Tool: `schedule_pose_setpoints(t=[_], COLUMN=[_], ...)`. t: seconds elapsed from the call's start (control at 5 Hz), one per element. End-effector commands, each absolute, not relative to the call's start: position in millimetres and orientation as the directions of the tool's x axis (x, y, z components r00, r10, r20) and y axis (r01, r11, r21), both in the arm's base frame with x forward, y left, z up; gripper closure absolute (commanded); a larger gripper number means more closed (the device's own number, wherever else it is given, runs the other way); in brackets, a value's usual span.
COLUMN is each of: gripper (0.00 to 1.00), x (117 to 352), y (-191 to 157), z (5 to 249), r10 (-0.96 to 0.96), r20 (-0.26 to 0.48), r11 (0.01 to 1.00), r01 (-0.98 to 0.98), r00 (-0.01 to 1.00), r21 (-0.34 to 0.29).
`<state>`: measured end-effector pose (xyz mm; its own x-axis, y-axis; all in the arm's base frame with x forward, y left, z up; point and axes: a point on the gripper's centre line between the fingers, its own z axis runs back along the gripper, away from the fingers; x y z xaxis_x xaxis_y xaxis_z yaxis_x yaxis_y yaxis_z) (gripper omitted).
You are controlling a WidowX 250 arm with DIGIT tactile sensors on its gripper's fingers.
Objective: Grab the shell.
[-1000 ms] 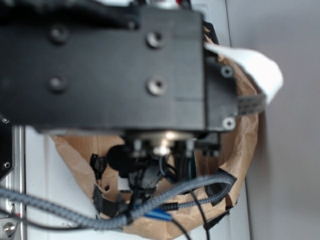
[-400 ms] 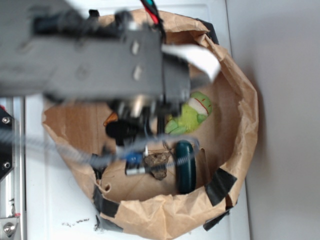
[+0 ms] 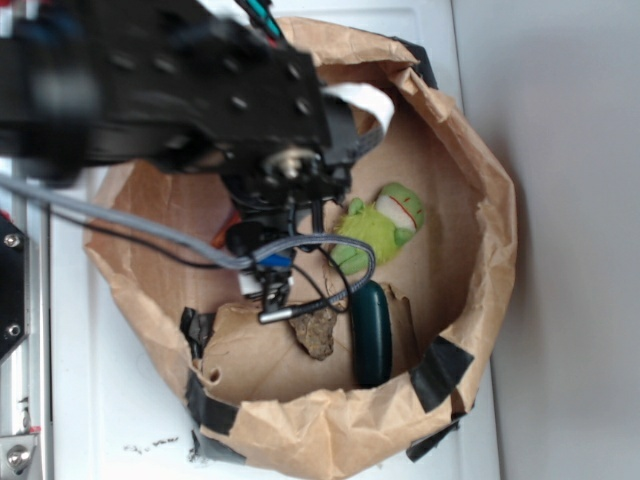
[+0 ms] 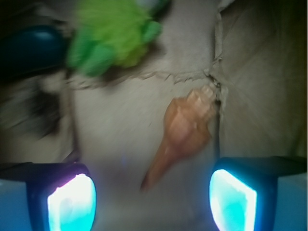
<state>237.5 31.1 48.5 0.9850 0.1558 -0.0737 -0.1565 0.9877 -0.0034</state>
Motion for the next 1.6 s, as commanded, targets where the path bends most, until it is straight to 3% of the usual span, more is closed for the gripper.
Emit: schedule_pose_setpoints(t=[0.0,0.2,0.4,0.6,0.8,1.2,1.4], gripper=[0.00,0.00,1.00,1.00,1.00,1.00,1.00], x=[250.4,255.1,253.1,251.4,250.8,235.3,225.1], y=[5.7,1.8,2.8,5.9,8.8,13.1,7.8], z=[15.0,5.7,12.2,24.1,53.4,129.0,163.2], r10=[0.100,0.077,0.067,0.056,0.053,0.050,0.051], r20=[0.002,0.025,0.057,0.059,0.058,0.171,0.216], r11=[0.994,0.992,0.992,0.995,0.999,0.989,0.987], r01=[-0.100,-0.079,-0.072,-0.061,-0.053,-0.025,-0.015], r00=[0.995,0.997,0.996,0.997,0.997,0.984,0.975], r21=[0.050,0.101,0.100,0.078,-0.008,-0.148,-0.163])
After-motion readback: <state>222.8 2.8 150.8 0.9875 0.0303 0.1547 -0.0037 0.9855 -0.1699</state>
